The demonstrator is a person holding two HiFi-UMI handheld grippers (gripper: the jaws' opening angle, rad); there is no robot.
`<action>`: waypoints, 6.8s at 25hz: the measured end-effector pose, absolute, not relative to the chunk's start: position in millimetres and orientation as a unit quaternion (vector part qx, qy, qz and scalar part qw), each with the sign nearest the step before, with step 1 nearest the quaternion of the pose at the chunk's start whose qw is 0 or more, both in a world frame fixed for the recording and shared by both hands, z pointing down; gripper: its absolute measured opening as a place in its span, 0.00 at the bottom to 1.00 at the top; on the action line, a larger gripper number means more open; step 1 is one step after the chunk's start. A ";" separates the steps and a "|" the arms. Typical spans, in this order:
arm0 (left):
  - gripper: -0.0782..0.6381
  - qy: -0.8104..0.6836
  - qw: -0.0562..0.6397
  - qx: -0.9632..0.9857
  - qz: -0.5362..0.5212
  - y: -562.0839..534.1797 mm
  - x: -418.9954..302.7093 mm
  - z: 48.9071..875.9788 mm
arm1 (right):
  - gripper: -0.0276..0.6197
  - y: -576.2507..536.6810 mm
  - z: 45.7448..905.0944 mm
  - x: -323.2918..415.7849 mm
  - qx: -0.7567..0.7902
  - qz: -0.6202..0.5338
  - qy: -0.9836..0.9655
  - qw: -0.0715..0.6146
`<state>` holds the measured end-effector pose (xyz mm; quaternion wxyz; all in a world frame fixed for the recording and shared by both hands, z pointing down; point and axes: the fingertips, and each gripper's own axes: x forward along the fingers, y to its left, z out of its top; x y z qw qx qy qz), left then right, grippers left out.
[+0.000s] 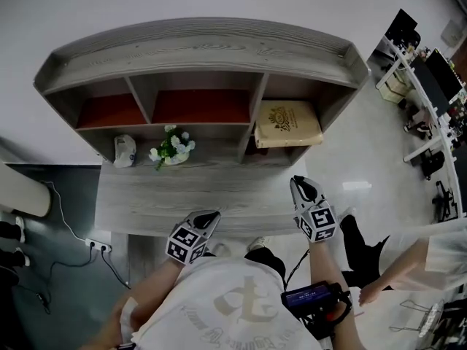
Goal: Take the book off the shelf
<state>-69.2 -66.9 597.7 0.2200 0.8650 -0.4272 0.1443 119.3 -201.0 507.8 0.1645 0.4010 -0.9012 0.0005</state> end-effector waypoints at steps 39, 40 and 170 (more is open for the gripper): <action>0.13 -0.493 0.258 0.821 0.126 -84.0 -91.2 618.2 | 0.59 -325.6 508.4 86.1 0.358 -0.484 -0.636 0.484; 0.13 -0.494 0.259 0.821 0.126 -84.7 -91.1 618.5 | 0.59 -327.4 510.9 85.9 0.354 -0.488 -0.634 0.485; 0.13 -0.502 0.280 0.808 0.131 -64.7 -120.7 641.4 | 0.41 -213.1 663.1 55.4 0.036 -0.087 -0.792 0.603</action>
